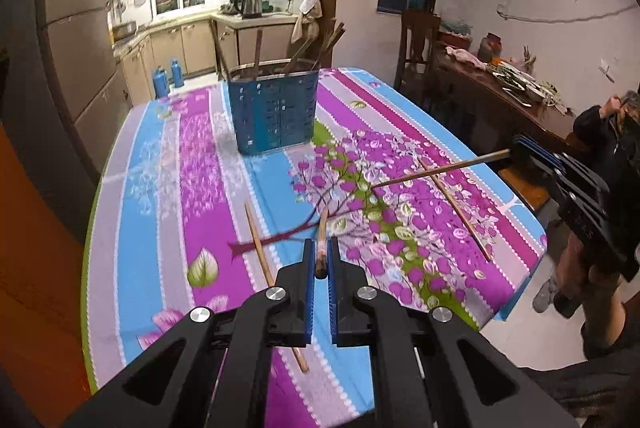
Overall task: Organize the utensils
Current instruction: 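Lift the left tool's chopstick over the blue holder while the right tool carries its chopstick there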
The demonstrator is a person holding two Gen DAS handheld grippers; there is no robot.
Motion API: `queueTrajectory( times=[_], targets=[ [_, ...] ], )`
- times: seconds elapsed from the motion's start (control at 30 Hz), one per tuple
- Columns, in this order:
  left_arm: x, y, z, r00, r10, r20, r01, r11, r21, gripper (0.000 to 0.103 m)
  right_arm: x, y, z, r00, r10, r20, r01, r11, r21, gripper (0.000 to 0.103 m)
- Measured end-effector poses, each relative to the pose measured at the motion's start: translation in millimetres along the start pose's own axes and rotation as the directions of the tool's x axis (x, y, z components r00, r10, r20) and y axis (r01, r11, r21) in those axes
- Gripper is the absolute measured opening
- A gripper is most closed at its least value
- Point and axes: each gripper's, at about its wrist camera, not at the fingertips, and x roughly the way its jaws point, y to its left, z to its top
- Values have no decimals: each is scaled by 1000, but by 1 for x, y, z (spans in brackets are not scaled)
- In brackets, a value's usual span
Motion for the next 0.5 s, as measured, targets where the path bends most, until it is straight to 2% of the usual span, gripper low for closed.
queueTrajectory(
  times=[0.2,0.5],
  targets=[
    [1,3,30,1000,4,1,-4,1000,25,7,28,-8,20,998,29,-51,-29,1000,2,5],
    [14,17,66,999,-26,-23,25,1000,-7,7,64,-18,45,990,73,-120,-71,997,21,5]
  ],
)
